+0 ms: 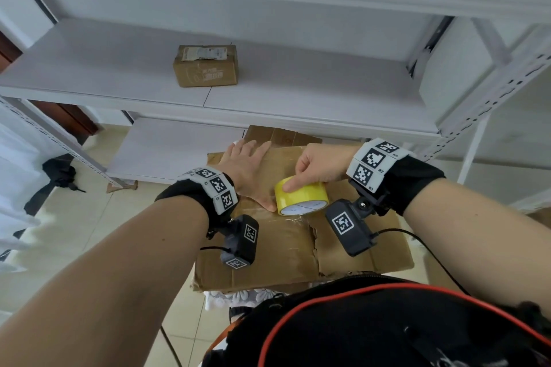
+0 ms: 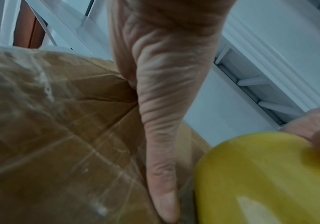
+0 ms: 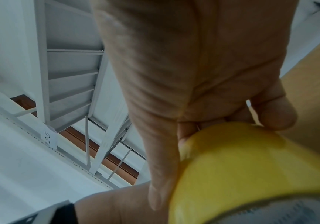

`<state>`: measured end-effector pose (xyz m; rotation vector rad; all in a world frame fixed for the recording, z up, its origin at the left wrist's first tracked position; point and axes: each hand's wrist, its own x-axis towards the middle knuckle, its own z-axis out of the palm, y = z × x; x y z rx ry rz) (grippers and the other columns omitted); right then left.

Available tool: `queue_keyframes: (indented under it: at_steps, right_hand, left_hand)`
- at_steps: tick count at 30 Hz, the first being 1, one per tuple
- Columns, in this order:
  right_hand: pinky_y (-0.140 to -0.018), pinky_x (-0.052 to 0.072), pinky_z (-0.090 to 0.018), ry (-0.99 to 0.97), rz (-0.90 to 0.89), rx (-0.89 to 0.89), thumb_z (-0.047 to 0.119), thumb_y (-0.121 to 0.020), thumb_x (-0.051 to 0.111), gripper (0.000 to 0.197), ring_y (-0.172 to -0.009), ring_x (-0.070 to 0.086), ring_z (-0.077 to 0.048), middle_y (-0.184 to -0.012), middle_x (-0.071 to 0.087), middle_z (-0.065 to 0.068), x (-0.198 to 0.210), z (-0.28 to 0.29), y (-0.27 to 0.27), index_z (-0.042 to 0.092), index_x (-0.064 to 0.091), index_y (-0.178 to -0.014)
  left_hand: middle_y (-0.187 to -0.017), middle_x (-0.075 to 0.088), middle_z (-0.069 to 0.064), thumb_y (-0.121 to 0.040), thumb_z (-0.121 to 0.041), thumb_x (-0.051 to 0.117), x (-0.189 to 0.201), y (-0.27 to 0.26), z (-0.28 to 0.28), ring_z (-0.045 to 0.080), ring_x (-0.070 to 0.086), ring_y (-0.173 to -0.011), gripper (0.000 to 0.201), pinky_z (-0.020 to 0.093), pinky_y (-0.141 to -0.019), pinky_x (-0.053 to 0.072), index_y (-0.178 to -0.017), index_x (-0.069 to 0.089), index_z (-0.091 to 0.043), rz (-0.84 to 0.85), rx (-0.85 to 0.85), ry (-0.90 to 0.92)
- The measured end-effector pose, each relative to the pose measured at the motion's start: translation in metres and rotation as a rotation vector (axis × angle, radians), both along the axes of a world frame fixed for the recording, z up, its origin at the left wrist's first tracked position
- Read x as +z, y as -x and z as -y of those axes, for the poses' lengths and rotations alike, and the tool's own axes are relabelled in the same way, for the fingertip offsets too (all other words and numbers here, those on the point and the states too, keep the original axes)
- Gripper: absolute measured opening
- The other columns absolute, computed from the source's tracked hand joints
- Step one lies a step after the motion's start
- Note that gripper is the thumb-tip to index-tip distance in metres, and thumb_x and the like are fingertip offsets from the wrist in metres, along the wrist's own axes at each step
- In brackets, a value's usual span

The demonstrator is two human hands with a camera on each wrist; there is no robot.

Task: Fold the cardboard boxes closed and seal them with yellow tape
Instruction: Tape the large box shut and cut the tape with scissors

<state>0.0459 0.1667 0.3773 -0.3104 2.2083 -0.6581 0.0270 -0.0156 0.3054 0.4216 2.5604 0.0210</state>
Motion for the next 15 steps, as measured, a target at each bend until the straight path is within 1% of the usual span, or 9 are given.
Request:
queue_keyframes:
  at_steps: [3,6,8,11,15]
  right_hand:
    - [-0.048,0.027,-0.021,-0.01,0.001,0.002,0.044,-0.08,0.071,0.043,-0.045,0.034,-0.008,-0.049,0.04,0.006,0.002,0.0,0.0,0.016,0.052,-0.053]
    - [-0.046,0.026,-0.02,-0.046,-0.02,0.017,0.044,-0.08,0.071,0.043,-0.046,0.033,-0.008,-0.05,0.039,0.005,0.003,0.0,0.001,0.016,0.051,-0.054]
    - [-0.045,0.023,-0.02,-0.092,-0.052,0.024,0.045,-0.08,0.071,0.043,-0.047,0.03,-0.01,-0.052,0.035,0.003,0.006,-0.003,0.002,0.016,0.049,-0.057]
    - [-0.041,0.023,-0.017,-0.16,-0.075,0.006,0.048,-0.079,0.071,0.04,-0.049,0.03,-0.01,-0.055,0.036,0.003,0.009,-0.012,0.003,0.016,0.053,-0.064]
    - [-0.043,0.024,-0.019,-0.203,-0.094,0.004,0.048,-0.079,0.071,0.041,-0.049,0.032,-0.009,-0.055,0.038,0.004,0.01,-0.013,0.002,0.015,0.054,-0.062]
  left_hand:
    - [-0.163,-0.006,0.003,-0.043,-0.076,0.08,-0.001,0.0,0.001,0.027,-0.013,-0.149,0.151,0.047,-0.121,-0.008,-0.153,-0.014,-0.031,0.003,0.001,-0.011]
    - [-0.163,-0.007,0.003,-0.044,-0.076,0.08,-0.002,0.001,0.002,0.027,-0.014,-0.149,0.151,0.046,-0.121,-0.008,-0.153,-0.016,-0.031,0.006,0.004,-0.016]
    - [-0.163,-0.008,0.003,-0.044,-0.076,0.079,-0.002,0.002,0.005,0.027,-0.014,-0.149,0.151,0.047,-0.121,-0.008,-0.152,-0.017,-0.031,0.009,0.005,-0.018]
    - [-0.163,-0.007,0.003,-0.045,-0.077,0.077,-0.002,0.002,0.006,0.026,-0.014,-0.149,0.15,0.047,-0.121,-0.007,-0.152,-0.017,-0.03,0.013,-0.004,-0.023]
    - [-0.163,-0.007,0.003,-0.046,-0.078,0.076,0.0,0.003,0.002,0.026,-0.013,-0.149,0.149,0.047,-0.121,-0.007,-0.153,-0.017,-0.03,0.01,-0.011,-0.015]
